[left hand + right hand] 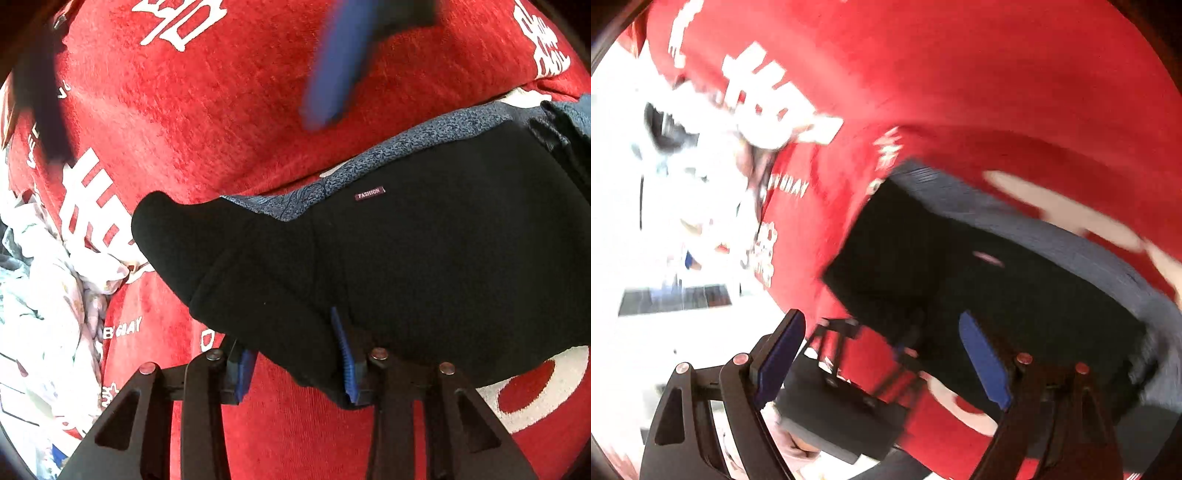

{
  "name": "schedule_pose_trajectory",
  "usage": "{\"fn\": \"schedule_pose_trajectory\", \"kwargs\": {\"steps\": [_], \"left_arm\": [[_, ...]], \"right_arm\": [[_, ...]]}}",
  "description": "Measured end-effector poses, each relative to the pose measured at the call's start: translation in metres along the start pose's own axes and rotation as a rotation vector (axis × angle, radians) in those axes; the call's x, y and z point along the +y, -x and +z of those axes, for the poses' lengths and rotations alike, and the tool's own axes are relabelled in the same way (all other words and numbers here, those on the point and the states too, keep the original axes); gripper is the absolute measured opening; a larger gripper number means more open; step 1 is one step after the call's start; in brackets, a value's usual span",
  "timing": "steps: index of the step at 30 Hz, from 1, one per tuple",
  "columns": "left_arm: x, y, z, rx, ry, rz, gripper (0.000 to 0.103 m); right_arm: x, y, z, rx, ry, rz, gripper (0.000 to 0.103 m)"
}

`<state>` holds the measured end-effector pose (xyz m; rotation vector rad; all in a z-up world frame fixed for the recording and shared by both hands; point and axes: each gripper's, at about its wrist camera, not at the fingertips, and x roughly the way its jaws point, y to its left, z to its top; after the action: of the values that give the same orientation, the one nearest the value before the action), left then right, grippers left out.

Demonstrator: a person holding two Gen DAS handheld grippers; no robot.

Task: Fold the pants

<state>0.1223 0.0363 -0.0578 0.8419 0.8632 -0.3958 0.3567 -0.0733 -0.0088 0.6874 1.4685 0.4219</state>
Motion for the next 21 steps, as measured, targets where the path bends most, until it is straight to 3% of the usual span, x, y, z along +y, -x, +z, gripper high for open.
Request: {"fn": "schedule_pose_trajectory", "kwargs": {"steps": [3, 8, 9, 10, 11, 15, 21], "left_arm": [[-0.002, 0.0, -0.002, -0.006, 0.006, -0.006, 0.04], [-0.003, 0.001, -0.004, -0.012, 0.008, -0.003, 0.04], [-0.003, 0.001, -0.004, -0.007, 0.011, -0.008, 0.04], [-0.002, 0.0, -0.005, 0.004, 0.014, -0.017, 0.04], [-0.002, 0.003, -0.005, -0.007, 0.012, -0.016, 0.04], [0.003, 0.028, 0.002, -0.058, 0.034, -0.023, 0.04], [0.006, 0.089, 0.031, -0.161, 0.098, -0.101, 0.04]], "right_arm": [[0.031, -0.046, 0.018, 0.113, 0.098, -0.068, 0.088], [0.04, -0.103, 0.041, 0.261, 0.143, -0.185, 0.084], [0.04, -0.107, 0.042, 0.273, 0.136, -0.191, 0.075], [0.037, -0.11, 0.042, 0.284, 0.127, -0.189, 0.032], [0.031, -0.111, 0.041, 0.292, 0.111, -0.185, 0.023], [0.022, -0.079, 0.029, 0.198, 0.105, -0.103, 0.022], [0.001, 0.005, -0.012, 0.01, 0.049, 0.118, 0.022]]}}
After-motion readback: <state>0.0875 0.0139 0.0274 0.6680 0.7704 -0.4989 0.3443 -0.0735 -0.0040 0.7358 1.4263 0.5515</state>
